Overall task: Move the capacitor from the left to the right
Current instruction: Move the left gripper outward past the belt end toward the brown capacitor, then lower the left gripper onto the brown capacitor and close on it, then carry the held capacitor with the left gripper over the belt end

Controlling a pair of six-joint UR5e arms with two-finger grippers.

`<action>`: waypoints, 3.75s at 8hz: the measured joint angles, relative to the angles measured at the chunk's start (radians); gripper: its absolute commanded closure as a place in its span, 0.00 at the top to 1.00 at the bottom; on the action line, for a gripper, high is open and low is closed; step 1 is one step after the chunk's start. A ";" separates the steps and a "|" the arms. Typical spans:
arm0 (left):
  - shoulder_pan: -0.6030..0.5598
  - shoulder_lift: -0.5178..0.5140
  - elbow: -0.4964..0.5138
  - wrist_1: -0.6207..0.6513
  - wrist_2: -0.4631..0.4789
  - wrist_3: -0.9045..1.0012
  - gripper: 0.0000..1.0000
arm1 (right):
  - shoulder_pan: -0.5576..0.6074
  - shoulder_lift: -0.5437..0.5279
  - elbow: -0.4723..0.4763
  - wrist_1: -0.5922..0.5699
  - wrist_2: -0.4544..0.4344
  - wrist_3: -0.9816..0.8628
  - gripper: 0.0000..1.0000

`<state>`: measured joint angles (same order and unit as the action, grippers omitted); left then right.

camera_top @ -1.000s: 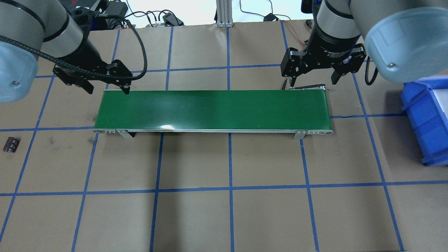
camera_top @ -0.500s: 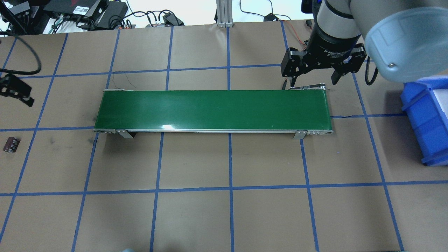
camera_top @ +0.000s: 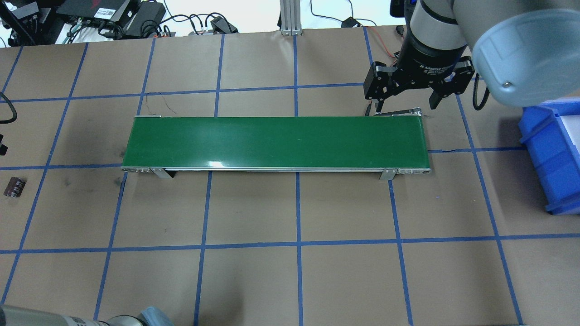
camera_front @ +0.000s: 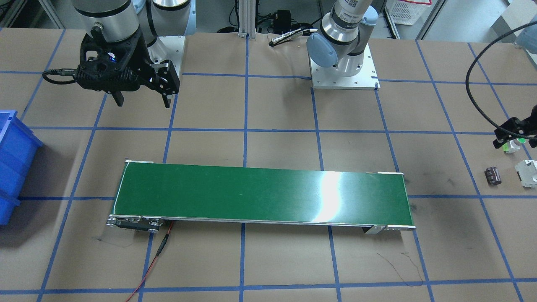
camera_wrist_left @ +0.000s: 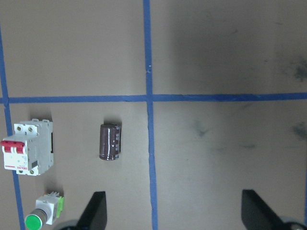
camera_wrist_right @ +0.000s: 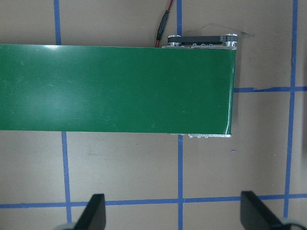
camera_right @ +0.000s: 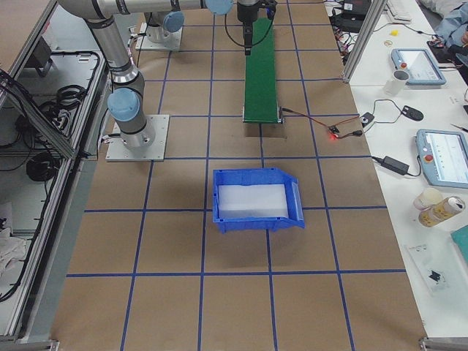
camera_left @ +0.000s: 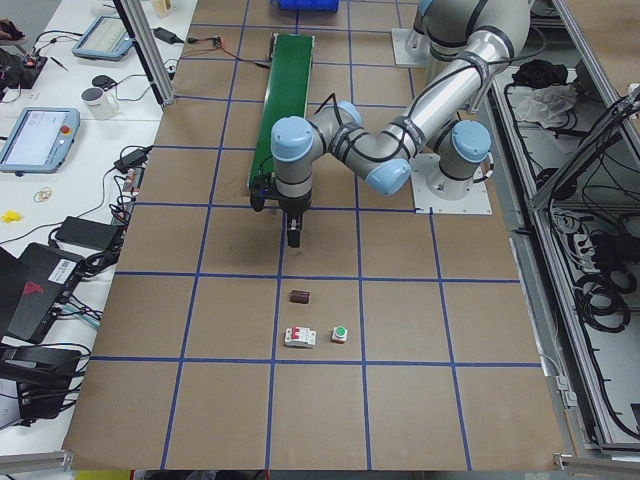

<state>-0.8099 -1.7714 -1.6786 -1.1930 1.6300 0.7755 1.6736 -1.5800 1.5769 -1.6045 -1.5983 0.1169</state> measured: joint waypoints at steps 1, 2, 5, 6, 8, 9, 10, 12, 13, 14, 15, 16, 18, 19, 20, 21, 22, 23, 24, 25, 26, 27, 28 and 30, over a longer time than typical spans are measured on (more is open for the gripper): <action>0.032 -0.058 0.000 0.057 -0.001 0.063 1.00 | 0.000 0.000 0.000 0.000 0.000 0.000 1.00; 0.062 -0.118 0.000 0.123 -0.003 0.127 1.00 | 0.000 0.000 0.000 0.000 0.000 0.000 1.00; 0.117 -0.256 0.000 0.244 -0.024 0.197 1.00 | 0.000 0.000 0.000 0.000 -0.003 0.000 1.00; 0.123 -0.288 0.000 0.261 -0.033 0.200 1.00 | 0.000 0.000 0.000 0.000 -0.003 0.000 1.00; 0.126 -0.322 -0.001 0.278 -0.034 0.212 0.77 | 0.000 0.000 0.000 0.000 -0.003 0.000 1.00; 0.126 -0.336 -0.001 0.280 -0.032 0.213 0.62 | 0.000 0.000 0.000 0.000 -0.003 0.000 1.00; 0.127 -0.348 -0.001 0.281 -0.030 0.211 0.36 | 0.000 0.000 0.000 0.002 -0.007 0.000 1.00; 0.127 -0.358 -0.001 0.280 -0.029 0.209 0.00 | -0.001 0.000 0.000 0.001 -0.002 0.001 1.00; 0.127 -0.352 -0.001 0.274 -0.029 0.213 0.00 | -0.001 0.000 0.000 0.001 -0.001 0.000 1.00; 0.127 -0.339 -0.001 0.265 -0.029 0.216 0.00 | -0.001 0.000 0.000 0.001 -0.003 0.000 1.00; 0.127 -0.315 0.000 0.236 -0.030 0.222 0.00 | -0.002 0.000 0.000 0.001 -0.003 0.000 1.00; 0.127 -0.268 0.003 0.176 -0.032 0.231 0.00 | -0.002 0.000 0.000 0.001 -0.002 0.000 1.00; 0.105 -0.162 0.007 0.077 -0.037 0.233 0.00 | -0.002 0.000 0.000 0.001 -0.004 0.000 1.00; 0.076 -0.115 0.009 0.046 -0.037 0.215 0.00 | -0.002 0.000 0.000 0.001 -0.003 0.000 1.00; 0.019 -0.068 0.009 0.018 -0.037 0.165 0.00 | -0.001 0.000 0.000 0.001 -0.005 0.000 1.00; -0.063 -0.022 0.009 -0.009 -0.037 0.069 0.00 | -0.001 0.000 0.000 0.001 -0.007 0.000 1.00; -0.153 0.014 0.009 -0.038 -0.036 -0.036 0.00 | -0.001 0.000 0.000 0.001 -0.010 -0.001 1.00; -0.237 0.032 0.009 -0.053 -0.036 -0.123 0.00 | -0.001 0.000 0.000 0.001 -0.011 -0.001 1.00; -0.300 0.036 0.009 -0.058 -0.038 -0.194 0.00 | -0.001 0.000 0.000 0.002 -0.011 -0.001 1.00; -0.348 0.033 0.009 -0.058 -0.040 -0.240 0.00 | -0.001 0.000 0.000 0.002 -0.012 -0.001 1.00; -0.384 0.026 0.009 -0.056 -0.042 -0.265 0.00 | -0.001 0.000 0.000 0.003 -0.012 -0.001 1.00; -0.409 0.014 0.007 -0.054 -0.043 -0.288 0.00 | -0.001 0.000 0.000 0.003 -0.012 -0.001 1.00; -0.430 -0.002 0.005 -0.053 -0.043 -0.302 0.00 | -0.001 0.000 0.000 0.003 -0.012 -0.001 1.00; -0.448 -0.056 0.006 -0.031 -0.042 -0.307 0.00 | -0.002 0.000 0.000 0.003 -0.013 -0.001 1.00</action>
<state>-1.2575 -1.8278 -1.6730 -1.2244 1.5879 0.4684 1.6720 -1.5800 1.5769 -1.6015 -1.6114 0.1159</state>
